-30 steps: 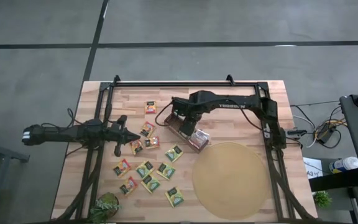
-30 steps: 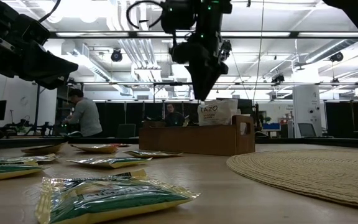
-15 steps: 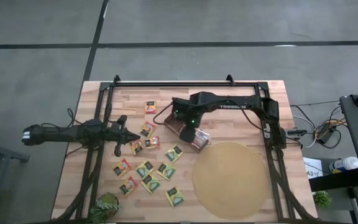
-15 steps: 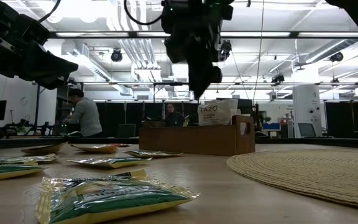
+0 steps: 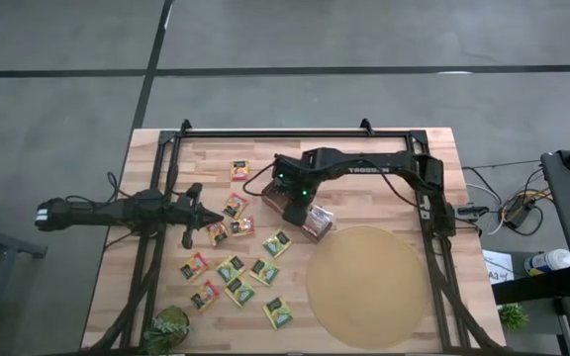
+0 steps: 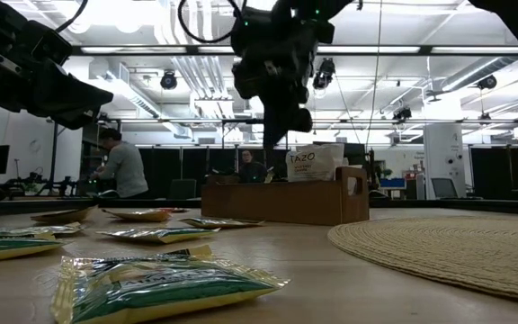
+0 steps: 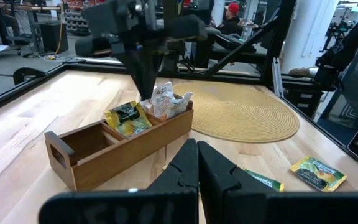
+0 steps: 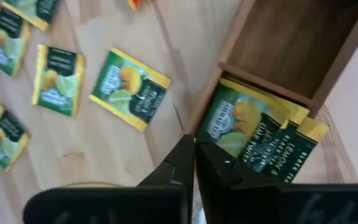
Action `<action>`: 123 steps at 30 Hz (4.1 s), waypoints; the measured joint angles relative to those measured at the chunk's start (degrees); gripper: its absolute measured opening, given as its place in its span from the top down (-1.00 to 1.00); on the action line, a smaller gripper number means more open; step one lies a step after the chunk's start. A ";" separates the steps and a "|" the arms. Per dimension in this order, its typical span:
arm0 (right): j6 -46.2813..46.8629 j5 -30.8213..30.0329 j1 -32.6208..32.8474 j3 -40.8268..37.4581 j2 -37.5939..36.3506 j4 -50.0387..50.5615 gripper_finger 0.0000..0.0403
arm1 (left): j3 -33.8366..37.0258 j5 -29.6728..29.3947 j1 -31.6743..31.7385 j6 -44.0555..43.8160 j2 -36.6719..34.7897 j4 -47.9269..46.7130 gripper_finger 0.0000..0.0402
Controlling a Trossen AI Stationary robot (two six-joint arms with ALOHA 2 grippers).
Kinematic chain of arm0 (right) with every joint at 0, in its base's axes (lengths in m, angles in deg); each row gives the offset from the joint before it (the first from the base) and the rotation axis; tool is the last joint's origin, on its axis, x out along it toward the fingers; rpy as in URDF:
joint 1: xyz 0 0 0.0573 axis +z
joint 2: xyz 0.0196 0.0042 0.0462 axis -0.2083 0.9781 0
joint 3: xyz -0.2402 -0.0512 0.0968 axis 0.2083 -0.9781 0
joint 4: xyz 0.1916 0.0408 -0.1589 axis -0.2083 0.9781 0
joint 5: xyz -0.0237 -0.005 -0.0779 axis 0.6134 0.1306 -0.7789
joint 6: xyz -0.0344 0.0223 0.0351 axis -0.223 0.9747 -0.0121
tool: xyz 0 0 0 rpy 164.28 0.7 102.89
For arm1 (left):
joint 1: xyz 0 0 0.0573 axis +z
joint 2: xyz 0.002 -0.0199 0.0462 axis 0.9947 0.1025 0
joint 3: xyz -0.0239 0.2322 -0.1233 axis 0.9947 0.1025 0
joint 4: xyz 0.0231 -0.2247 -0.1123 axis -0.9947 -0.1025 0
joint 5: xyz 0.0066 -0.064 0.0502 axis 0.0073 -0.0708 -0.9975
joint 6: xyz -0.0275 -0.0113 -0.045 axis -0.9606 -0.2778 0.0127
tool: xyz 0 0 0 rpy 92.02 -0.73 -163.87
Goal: Pick & Place Tea
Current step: Adjust the yellow tea bags in the wooden organizer
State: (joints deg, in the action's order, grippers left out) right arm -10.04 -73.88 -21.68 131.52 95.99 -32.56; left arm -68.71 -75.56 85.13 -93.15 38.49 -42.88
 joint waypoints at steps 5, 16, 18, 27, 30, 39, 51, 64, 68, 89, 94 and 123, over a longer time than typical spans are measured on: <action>0.06 0.03 -0.72 -2.35 0.00 -2.16 0.96 | 0.00 0.01 0.02 -0.02 0.00 0.00 1.00; 0.21 -0.43 -1.87 -5.67 0.00 -4.35 0.96 | 0.02 0.02 0.00 0.00 -0.02 0.00 1.00; 0.21 -0.54 -2.00 -5.90 0.00 -4.38 0.96 | 0.00 0.01 0.02 -0.01 -0.02 0.00 1.00; 0.41 -1.89 -2.32 -6.58 0.02 -4.34 0.96 | 0.00 0.02 0.01 -0.02 -0.02 0.00 1.00; 0.41 -1.96 -2.42 -6.35 -0.04 -3.35 0.96 | 0.01 0.02 0.02 -0.02 -0.02 0.00 1.00; 0.61 -10.68 -3.42 -5.78 -5.38 -3.26 0.96 | 0.02 0.00 0.02 0.00 -0.02 0.00 1.00; 3.66 -16.54 -4.76 -10.94 -5.11 -1.79 0.96 | 0.00 0.01 0.01 -0.02 -0.02 0.00 1.00; 4.56 -16.75 -4.89 -14.16 -5.09 -3.58 0.96 | 0.00 0.01 0.01 -0.01 -0.01 0.00 1.00; 5.03 -16.72 -4.87 -15.10 -5.10 -4.47 0.96 | 0.00 0.02 0.01 0.00 -0.01 0.00 1.00; 6.04 -8.30 -4.87 -16.70 -5.10 -8.40 0.96 | 0.01 0.01 0.01 -0.01 -0.02 0.00 1.00; 6.07 -4.18 -4.87 -16.70 -5.11 -8.48 0.96 | 0.00 0.02 0.00 0.00 0.00 0.00 1.00; 7.98 7.85 -3.95 -15.28 -5.16 -13.60 0.96 | 0.00 0.00 0.02 0.00 -0.02 0.00 1.00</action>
State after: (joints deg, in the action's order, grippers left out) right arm -2.06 -66.03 -25.63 116.23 90.83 -46.16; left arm -68.71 -75.56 85.15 -93.15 38.48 -42.88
